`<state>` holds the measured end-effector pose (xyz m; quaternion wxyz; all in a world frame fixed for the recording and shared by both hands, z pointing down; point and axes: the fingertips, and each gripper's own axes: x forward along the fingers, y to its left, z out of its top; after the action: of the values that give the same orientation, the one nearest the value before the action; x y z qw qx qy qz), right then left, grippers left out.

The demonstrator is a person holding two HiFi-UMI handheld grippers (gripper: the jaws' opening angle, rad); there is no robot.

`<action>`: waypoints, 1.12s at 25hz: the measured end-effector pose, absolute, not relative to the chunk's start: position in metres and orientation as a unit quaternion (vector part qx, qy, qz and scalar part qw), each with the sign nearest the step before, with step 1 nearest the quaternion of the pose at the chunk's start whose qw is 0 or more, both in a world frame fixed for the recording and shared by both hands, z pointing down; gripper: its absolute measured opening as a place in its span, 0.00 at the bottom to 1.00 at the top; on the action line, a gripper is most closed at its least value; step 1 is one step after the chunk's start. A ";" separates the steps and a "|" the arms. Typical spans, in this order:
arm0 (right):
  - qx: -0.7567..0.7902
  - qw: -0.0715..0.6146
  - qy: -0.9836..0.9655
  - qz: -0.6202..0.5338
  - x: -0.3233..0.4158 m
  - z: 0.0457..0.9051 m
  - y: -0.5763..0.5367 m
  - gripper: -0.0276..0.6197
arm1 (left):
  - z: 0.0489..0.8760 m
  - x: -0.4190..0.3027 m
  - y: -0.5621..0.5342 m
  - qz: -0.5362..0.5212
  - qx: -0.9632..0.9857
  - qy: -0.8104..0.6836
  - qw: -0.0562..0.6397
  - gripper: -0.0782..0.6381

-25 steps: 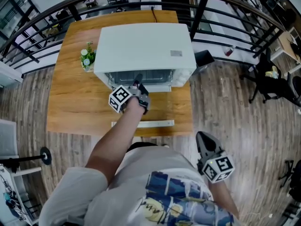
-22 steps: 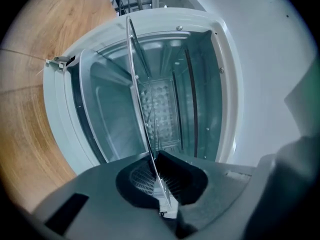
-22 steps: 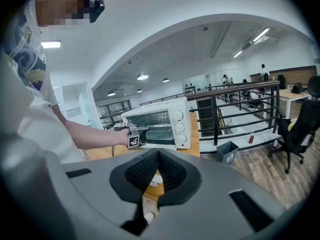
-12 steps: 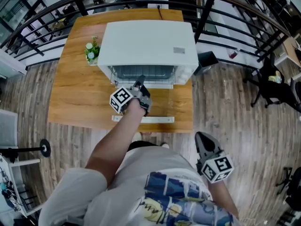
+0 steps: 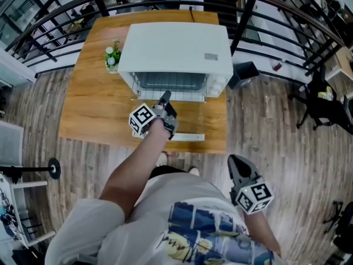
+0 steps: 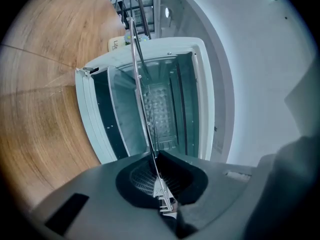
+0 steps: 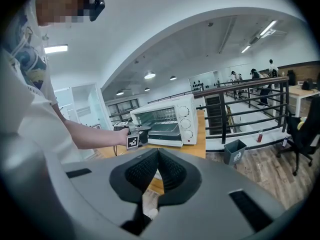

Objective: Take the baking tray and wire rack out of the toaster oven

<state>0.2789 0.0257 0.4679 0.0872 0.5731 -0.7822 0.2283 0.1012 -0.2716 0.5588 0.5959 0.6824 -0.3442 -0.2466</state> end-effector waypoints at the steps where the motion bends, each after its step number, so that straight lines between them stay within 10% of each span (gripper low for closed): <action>1: 0.572 0.087 -0.783 0.228 0.280 0.468 0.027 0.05 | 0.558 0.101 -0.269 -0.248 0.683 -0.343 0.595 0.11; 28: 0.520 0.095 -0.817 0.232 0.289 0.476 0.051 0.05 | 0.550 0.086 -0.199 -0.265 0.666 -0.345 0.606 0.11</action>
<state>0.2890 0.0505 0.4755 0.0952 0.5196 -0.8167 0.2323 0.0858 -0.1989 0.5498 0.6061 0.6658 -0.3453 -0.2650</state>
